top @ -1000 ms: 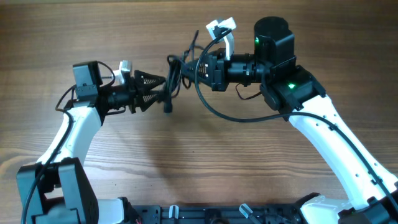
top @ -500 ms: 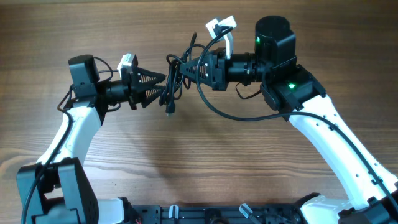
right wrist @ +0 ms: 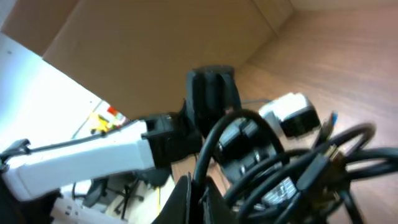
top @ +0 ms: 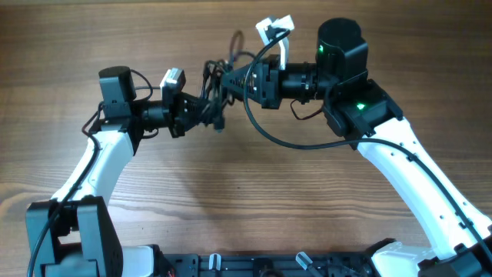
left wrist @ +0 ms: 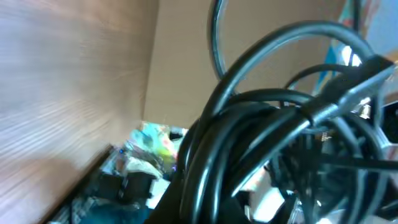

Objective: Untangle cables

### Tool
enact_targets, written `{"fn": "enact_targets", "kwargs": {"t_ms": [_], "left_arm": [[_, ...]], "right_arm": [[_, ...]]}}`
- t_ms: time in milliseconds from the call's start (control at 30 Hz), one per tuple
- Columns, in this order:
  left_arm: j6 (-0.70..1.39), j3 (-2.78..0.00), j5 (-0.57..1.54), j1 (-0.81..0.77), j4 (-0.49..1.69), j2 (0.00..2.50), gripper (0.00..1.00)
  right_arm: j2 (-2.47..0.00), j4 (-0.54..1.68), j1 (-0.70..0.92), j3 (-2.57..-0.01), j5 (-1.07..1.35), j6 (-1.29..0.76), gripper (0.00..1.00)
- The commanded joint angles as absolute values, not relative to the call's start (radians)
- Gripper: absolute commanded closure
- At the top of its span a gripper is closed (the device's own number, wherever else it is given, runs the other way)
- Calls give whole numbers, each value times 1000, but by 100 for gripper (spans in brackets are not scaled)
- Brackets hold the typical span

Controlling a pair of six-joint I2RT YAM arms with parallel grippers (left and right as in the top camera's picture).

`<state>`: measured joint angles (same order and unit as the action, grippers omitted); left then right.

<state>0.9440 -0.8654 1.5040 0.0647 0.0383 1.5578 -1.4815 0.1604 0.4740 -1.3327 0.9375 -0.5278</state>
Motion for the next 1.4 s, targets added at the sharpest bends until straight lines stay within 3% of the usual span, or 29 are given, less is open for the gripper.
{"fn": "enact_targets", "kwargs": {"t_ms": [0, 67, 233, 333, 467, 567, 633, 800, 967, 1000, 1133, 1267, 1367], "left_arm": [[737, -875, 1330, 65, 41, 1554, 96], [709, -875, 1177, 65, 103, 1554, 96], [657, -875, 547, 65, 402, 1554, 96], [657, -875, 331, 74, 464, 1554, 96], [657, -875, 262, 124, 501, 1554, 96], [634, -875, 251, 156, 513, 1554, 96], [635, -875, 249, 176, 519, 1554, 96], [630, -873, 338, 164, 540, 1554, 96], [579, -871, 508, 94, 548, 1554, 96], [576, -871, 508, 74, 551, 1554, 96], [466, -871, 503, 9, 550, 1554, 96], [422, -871, 451, -39, 558, 1554, 96], [423, -871, 451, -62, 558, 1554, 96]], "right_arm": [[-1467, 244, 450, -1349, 899, -423, 96], [-1467, 287, 418, -1349, 887, -399, 96], [-1467, 444, 290, -1349, 887, -290, 96], [-1467, 570, 276, -1349, 702, -229, 96], [-1467, 715, 276, -1347, 296, -220, 96], [-1467, 763, 277, -1338, 220, -199, 96], [-1469, 783, 278, -1317, 273, -142, 96], [-1483, 789, 284, -1211, 862, 126, 96], [-1487, 637, 380, -1119, 801, 129, 96], [-1487, 611, 408, -1119, 749, 129, 94], [-1487, 525, 490, -1119, 521, 132, 69], [-1487, 434, 526, -1136, 500, 150, 44], [-1493, 443, 563, -1135, 485, 107, 42]]}}
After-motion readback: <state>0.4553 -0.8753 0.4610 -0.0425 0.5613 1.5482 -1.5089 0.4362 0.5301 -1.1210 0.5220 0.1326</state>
